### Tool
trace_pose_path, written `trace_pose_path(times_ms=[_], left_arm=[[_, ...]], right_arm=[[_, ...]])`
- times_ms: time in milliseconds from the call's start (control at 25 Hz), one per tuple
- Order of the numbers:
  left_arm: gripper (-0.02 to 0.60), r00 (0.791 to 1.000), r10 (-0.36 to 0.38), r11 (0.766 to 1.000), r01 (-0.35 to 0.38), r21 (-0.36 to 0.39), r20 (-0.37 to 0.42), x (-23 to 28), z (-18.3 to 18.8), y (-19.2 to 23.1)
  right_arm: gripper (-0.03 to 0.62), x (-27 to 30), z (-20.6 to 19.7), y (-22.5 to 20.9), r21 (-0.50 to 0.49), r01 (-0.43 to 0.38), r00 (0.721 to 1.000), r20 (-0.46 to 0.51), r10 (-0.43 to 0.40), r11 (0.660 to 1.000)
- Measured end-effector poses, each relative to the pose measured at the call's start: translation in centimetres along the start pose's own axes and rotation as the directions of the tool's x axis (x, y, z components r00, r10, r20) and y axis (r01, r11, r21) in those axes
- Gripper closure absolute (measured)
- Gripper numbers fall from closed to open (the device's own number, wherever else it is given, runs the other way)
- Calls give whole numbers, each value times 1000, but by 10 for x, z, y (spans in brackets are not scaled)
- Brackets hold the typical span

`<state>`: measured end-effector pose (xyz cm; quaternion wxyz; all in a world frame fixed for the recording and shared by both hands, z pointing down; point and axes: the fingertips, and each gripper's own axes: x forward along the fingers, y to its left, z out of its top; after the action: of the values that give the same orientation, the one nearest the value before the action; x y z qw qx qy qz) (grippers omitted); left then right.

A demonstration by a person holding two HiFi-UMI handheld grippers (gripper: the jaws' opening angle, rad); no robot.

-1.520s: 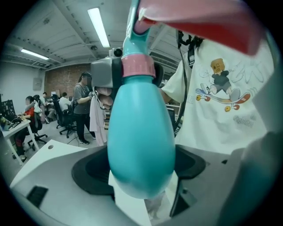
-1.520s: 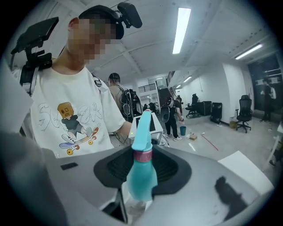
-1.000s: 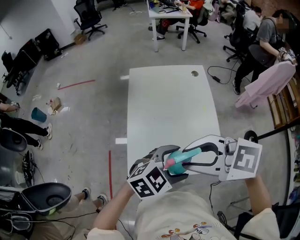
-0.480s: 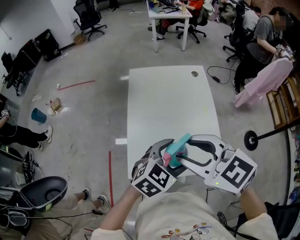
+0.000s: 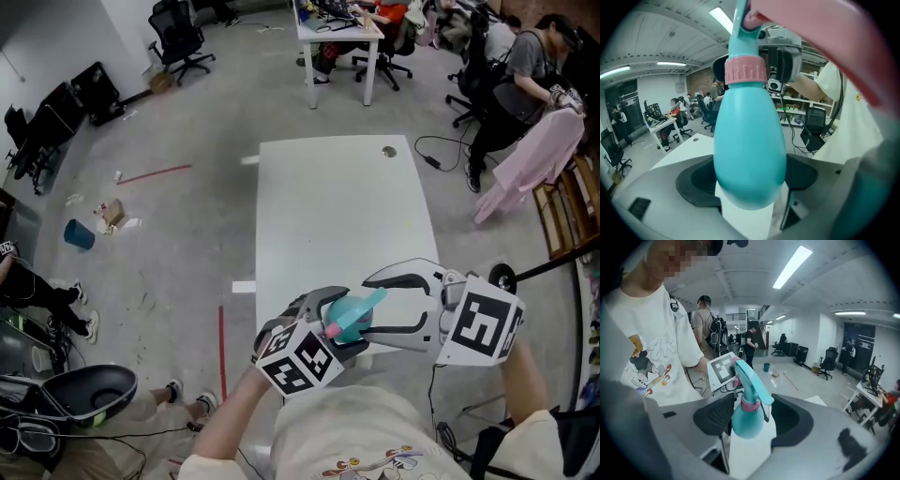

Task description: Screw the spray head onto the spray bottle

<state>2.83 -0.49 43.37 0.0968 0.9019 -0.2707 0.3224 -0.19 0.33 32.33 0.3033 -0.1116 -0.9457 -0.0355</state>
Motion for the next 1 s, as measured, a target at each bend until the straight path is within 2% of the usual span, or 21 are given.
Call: trace_pose_path(times_ms=[160, 280, 400, 560, 680, 1000], left_arm=[[170, 999, -18, 998, 21, 59, -40, 0, -5, -6], [170, 996, -26, 995, 35, 96, -89, 0, -14, -9], [170, 989, -19, 991, 37, 126, -144, 2, -23, -12], [170, 986, -15, 990, 38, 134, -169, 5, -25, -14], [170, 985, -16, 991, 38, 131, -169, 8, -21, -14], [170, 985, -25, 989, 49, 137, -172, 8, -20, -14]], right_arm=[[358, 8, 0, 7, -97, -86, 995, -63, 80, 992], [358, 9, -7, 13, -211, -164, 976, -177, 127, 964], [359, 6, -17, 24, -290, -256, 931, -331, 154, 922], [365, 6, -34, 25, -353, -342, 852, -507, 129, 871], [434, 6, -37, 26, -370, -380, 824, -552, 128, 848], [462, 8, -37, 27, -360, -424, 794, -588, 150, 831]])
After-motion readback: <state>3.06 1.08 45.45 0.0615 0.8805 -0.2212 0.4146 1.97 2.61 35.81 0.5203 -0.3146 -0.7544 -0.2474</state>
